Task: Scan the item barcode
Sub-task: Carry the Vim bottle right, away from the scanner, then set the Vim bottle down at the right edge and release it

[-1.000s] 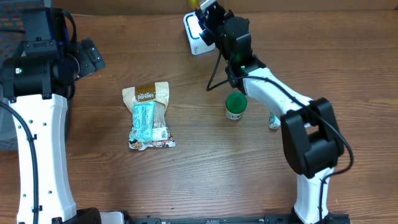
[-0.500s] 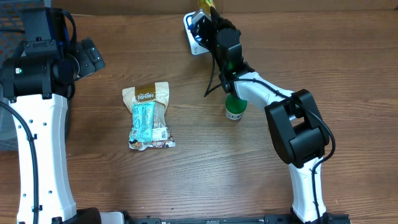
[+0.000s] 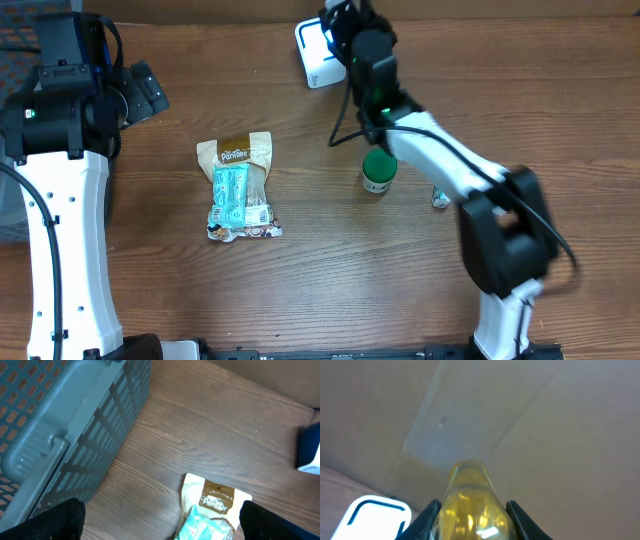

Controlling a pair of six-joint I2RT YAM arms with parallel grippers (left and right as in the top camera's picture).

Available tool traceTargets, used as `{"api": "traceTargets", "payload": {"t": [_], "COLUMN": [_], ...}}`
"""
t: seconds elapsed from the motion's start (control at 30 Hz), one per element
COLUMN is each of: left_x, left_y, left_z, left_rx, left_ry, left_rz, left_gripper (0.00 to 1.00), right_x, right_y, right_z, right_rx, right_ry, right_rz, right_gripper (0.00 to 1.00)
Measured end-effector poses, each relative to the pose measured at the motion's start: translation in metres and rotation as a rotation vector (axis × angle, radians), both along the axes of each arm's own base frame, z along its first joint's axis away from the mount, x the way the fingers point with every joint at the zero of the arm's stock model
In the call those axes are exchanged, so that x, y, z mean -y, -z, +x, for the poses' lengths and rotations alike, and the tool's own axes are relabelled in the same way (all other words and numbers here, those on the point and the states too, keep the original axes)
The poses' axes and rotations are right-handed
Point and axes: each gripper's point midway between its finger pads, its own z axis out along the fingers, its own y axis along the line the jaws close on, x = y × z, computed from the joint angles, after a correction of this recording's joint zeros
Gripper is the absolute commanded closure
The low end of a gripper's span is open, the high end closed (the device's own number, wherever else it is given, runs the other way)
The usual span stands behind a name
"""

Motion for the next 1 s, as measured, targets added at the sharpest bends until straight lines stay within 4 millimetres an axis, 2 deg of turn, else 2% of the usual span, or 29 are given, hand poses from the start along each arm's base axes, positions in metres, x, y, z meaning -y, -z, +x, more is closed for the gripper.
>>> {"api": "traceTargets", "payload": {"t": [0.07, 0.13, 0.17, 0.23, 0.27, 0.3, 0.33, 0.37, 0.4, 0.43, 0.53, 0.6, 0.7, 0.77, 0.83, 1.0], "left_x": [0.0, 0.0, 0.0, 0.0, 0.0, 0.0, 0.0, 0.0, 0.0, 0.0, 0.0, 0.0, 0.0, 0.0, 0.0, 0.0], "left_y": [0.0, 0.0, 0.0, 0.0, 0.0, 0.0, 0.0, 0.0, 0.0, 0.0, 0.0, 0.0, 0.0, 0.0, 0.0, 0.0], "left_z": [0.0, 0.0, 0.0, 0.0, 0.0, 0.0, 0.0, 0.0, 0.0, 0.0, 0.0, 0.0, 0.0, 0.0, 0.0, 0.0], "left_rx": [0.001, 0.001, 0.0, 0.0, 0.001, 0.0, 0.001, 0.0, 0.0, 0.0, 0.0, 0.0, 0.0, 0.0, 0.0, 0.0], "left_ry": [0.0, 0.0, 0.0, 0.0, 0.0, 0.0, 0.0, 0.0, -0.001, 0.0, 0.0, 0.0, 0.0, 0.0, 0.0, -0.001], "left_rz": [0.0, 0.0, 0.0, 0.0, 0.0, 0.0, 0.001, 0.0, 0.0, 0.0, 0.0, 0.0, 0.0, 0.0, 0.0, 0.0], "left_gripper": [0.0, 0.0, 0.0, 0.0, 0.0, 0.01, 0.0, 0.0, 0.0, 0.0, 0.0, 0.0, 0.0, 0.0, 0.01, 0.0], "right_x": [0.017, 0.045, 0.069, 0.111, 0.144, 0.166, 0.187, 0.202, 0.218, 0.24, 0.26, 0.28, 0.305, 0.314, 0.317, 0.313], "right_y": [-0.029, -0.058, -0.065, -0.067, -0.059, -0.051, -0.035, -0.024, -0.007, 0.023, 0.058, 0.08, 0.105, 0.117, 0.132, 0.147], "right_z": [-0.021, -0.043, -0.056, -0.076, -0.089, -0.096, -0.106, -0.112, -0.12, -0.133, -0.155, -0.171, -0.187, -0.196, -0.208, -0.219], "right_rx": [-0.047, -0.093, -0.138, -0.214, -0.278, -0.317, -0.385, -0.431, -0.494, -0.604, -0.748, -0.819, -0.86, -0.885, -0.927, -0.974], "right_ry": [0.014, 0.052, 0.095, 0.189, 0.274, 0.335, 0.403, 0.449, 0.497, 0.575, 0.638, 0.697, 0.773, 0.805, 0.832, 0.854], "right_rz": [0.057, 0.14, 0.184, 0.246, 0.29, 0.316, 0.337, 0.351, 0.362, 0.394, 0.457, 0.503, 0.551, 0.568, 0.6, 0.625], "right_gripper": [0.95, 0.95, 0.95, 0.95, 0.94, 0.94, 0.93, 0.93, 0.92, 0.92, 0.91, 0.87, 0.87, 0.87, 0.87, 0.82]}}
